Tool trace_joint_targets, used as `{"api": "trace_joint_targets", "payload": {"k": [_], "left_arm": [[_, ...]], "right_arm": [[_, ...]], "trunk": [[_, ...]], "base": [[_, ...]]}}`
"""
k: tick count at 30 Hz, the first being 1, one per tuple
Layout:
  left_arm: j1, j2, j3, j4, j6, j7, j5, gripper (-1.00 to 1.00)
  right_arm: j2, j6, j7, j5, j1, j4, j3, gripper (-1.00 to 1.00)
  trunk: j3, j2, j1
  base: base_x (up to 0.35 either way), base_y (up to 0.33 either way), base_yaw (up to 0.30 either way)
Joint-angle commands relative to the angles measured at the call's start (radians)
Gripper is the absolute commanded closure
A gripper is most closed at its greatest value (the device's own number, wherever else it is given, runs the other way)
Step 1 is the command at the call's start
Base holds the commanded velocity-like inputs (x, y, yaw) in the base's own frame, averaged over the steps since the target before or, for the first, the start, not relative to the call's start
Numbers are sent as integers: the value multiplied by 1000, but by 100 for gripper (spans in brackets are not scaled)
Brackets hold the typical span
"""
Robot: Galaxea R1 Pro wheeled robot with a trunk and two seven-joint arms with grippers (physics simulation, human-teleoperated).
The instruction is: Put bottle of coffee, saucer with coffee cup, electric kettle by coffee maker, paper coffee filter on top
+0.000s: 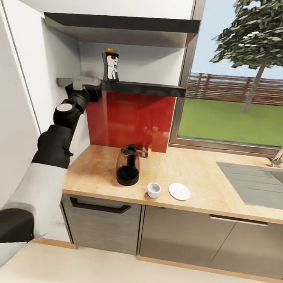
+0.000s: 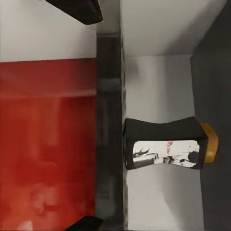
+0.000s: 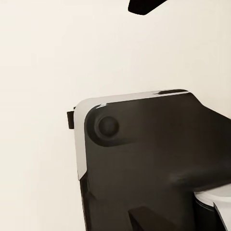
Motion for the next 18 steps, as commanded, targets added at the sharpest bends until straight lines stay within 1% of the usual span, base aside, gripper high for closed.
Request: {"api": "trace_joint_targets", "payload": {"k": [1,4,5,7,8,10,11,14,15,17,18], "left_arm": [[-29,0,-2,21,10,3,-5,-100],[-179,-2,-2,157,25,3,-4,-100],[-205,-3,-2,183,27,3,-4,-100],[-300,-8,0,295,35,1,-3,-100],[-321,-10,0,324,36,0,-3,-100],[-395,-19,0,433,37,-2,-3,-100],[-411,-22,0,457,37,-2,-3,-100],[-505,-42,-1,581,37,-3,-4,-100],[-521,-43,-1,599,37,-3,-5,-100],[-593,-47,-2,686,36,-4,-5,-100],[-615,-48,-2,718,35,-4,-6,-100]], "right_arm": [[0,-4,4,-11,-1,1,8,-100],[0,-4,4,-10,-1,2,9,-100],[0,-4,4,-9,-1,2,10,-100],[0,-4,4,-8,-1,4,11,-100],[0,-4,4,-8,-1,4,11,-100],[0,-3,4,-5,-1,6,13,-100],[-1,-3,4,-4,-1,7,14,-100],[-3,-3,4,-3,-1,9,14,-100],[-4,-2,4,-3,-1,9,14,-100],[-10,-2,4,-3,-1,13,13,-100],[-11,-2,4,-3,-1,13,13,-100]], "trunk": [[-3,-2,1],[-3,-2,1],[-3,-2,1],[-3,-2,1],[-3,-2,1],[-3,-2,1],[-3,-2,1],[-3,-2,1],[-3,-2,1],[-3,-2,1],[-3,-2,1]], "base": [[0,0,0],[0,0,0],[0,0,0],[0,0,0],[0,0,0],[0,0,0],[0,0,0],[0,0,0],[0,0,0],[0,0,0],[0,0,0]]}}
